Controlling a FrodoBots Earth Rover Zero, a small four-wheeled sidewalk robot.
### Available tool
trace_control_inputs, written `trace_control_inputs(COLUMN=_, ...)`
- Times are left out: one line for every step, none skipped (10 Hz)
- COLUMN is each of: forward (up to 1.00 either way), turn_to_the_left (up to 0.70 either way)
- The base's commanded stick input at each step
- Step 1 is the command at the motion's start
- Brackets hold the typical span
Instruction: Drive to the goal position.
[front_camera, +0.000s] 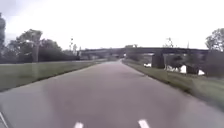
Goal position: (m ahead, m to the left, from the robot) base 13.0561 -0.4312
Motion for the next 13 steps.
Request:
trace_control_inputs(forward=0.7, turn_to_the_left=0.35)
trace_control_inputs(forward=0.7, turn_to_the_left=0.35)
trace_control_inputs(forward=0.7, turn_to_the_left=0.35)
trace_control_inputs(forward=0.7, turn_to_the_left=0.35)
trace_control_inputs(forward=0.7, turn_to_the_left=0.35)
trace_control_inputs(forward=0.7, turn_to_the_left=0.35)
trace_control_inputs(forward=0.7, turn_to_the_left=0.35)
trace_control_inputs(forward=0.7, turn_to_the_left=0.19)
trace_control_inputs(forward=0.7, turn_to_the_left=0.0)
trace_control_inputs(forward=0.7, turn_to_the_left=0.0)
trace_control_inputs(forward=0.7, turn_to_the_left=0.0)
trace_control_inputs(forward=0.7, turn_to_the_left=0.0)
trace_control_inputs(forward=0.7, turn_to_the_left=0.0)
